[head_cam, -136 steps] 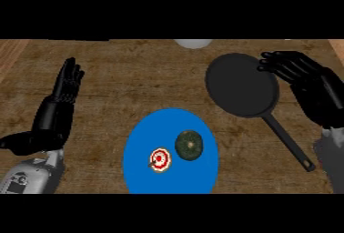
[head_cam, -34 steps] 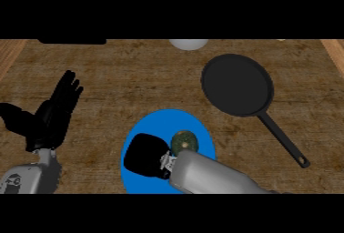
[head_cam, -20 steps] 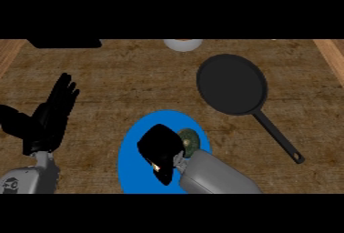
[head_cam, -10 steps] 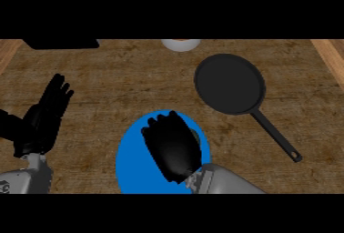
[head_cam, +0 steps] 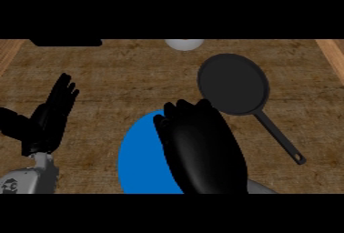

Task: Pick the cupcake from the plate and place it in the pan

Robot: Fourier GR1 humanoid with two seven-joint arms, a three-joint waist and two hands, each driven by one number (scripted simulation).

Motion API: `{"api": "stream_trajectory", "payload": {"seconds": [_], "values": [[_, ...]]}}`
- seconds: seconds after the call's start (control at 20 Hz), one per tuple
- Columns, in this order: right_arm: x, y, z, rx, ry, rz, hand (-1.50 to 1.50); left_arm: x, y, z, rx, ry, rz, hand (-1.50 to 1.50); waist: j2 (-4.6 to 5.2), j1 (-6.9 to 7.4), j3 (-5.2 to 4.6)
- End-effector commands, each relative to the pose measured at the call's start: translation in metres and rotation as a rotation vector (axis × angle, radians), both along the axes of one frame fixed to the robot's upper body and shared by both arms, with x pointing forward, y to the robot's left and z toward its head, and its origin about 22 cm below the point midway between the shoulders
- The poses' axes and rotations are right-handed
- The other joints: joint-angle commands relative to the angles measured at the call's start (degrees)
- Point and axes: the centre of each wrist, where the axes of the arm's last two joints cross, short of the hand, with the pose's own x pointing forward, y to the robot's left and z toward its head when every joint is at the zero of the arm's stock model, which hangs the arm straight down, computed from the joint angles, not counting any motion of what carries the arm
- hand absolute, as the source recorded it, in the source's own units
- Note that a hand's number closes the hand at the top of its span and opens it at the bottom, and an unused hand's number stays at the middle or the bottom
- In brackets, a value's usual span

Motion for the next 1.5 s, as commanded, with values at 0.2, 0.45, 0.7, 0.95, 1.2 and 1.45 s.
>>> {"api": "stream_trajectory", "payload": {"seconds": [0.2,0.45,0.7,0.95,1.2,1.45], "values": [[0.045,-0.041,0.01,0.116,-0.015,-0.138,1.5,-0.002,0.0,-0.006,-0.005,0.009,-0.012,0.0,0.24,0.61,0.01],[0.1,-0.102,0.0,0.182,-0.035,-0.196,1.5,-0.005,-0.001,-0.005,0.005,-0.013,-0.009,0.0,0.42,0.93,0.04],[0.148,-0.143,-0.025,0.215,-0.047,-0.237,1.5,0.006,0.0,-0.007,0.007,-0.006,-0.016,0.0,0.69,1.18,0.02],[0.179,-0.177,-0.043,0.212,0.003,-0.208,1.5,0.002,-0.02,-0.006,-0.012,-0.01,-0.028,0.0,0.47,1.17,0.02],[0.207,-0.178,-0.085,0.237,0.043,-0.124,1.5,0.017,-0.022,-0.004,-0.013,-0.007,-0.035,0.0,0.86,1.76,0.04],[0.219,-0.179,-0.115,0.218,0.077,-0.101,1.5,0.016,-0.006,0.004,-0.008,-0.022,-0.029,0.0,0.65,1.51,0.03]]}}
